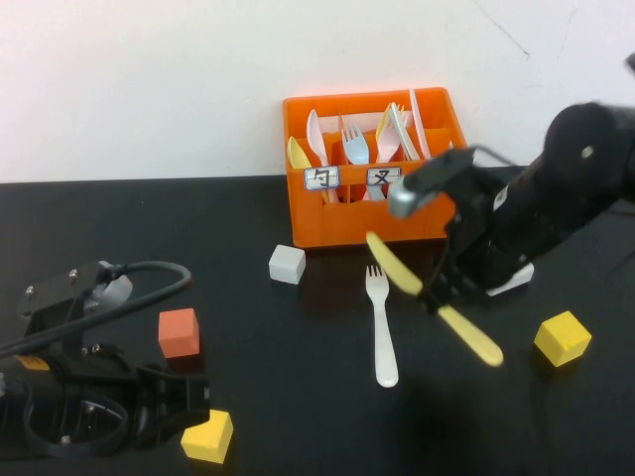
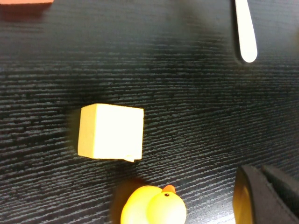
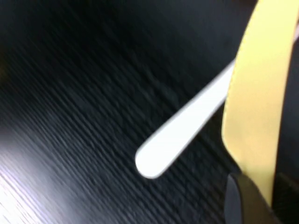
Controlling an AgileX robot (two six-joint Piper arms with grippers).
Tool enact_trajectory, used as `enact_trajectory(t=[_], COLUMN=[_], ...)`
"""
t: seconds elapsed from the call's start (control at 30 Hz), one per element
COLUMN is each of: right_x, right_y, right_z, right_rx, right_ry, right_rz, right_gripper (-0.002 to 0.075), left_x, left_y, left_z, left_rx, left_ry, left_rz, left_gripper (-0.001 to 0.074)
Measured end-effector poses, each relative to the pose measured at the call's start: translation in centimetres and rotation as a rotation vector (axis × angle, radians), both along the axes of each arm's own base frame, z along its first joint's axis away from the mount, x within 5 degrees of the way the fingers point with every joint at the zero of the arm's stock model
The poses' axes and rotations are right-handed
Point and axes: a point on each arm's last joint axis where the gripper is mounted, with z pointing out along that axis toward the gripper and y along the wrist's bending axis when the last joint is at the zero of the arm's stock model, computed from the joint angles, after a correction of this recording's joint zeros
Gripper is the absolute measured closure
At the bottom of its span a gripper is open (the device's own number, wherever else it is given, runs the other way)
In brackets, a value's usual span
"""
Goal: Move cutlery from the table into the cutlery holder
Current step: Place the knife on the box
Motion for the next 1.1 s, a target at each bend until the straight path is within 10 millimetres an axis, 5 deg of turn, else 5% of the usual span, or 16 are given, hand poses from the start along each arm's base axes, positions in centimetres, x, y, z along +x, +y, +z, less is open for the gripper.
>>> enact_trajectory(t=[0.4,1.1], right_x=[-0.4,3.5], right_y=[-0.6,-1.1], right_z=[7.8,11.3], right_rx=[0.19,0.381], right_ry=[-0.354,-0.92], right_rz=[-0.085,-0.324], right_gripper=[0.0621,0.0621], left_x=[0.0,0.0], left_y=[0.0,-0.1], left_z=[0.0,0.1], left_rx=[0.0,-0.021], left_ry=[0.0,0.006], left_rz=[0.0,0.008], left_gripper=[0.0736,0.0736])
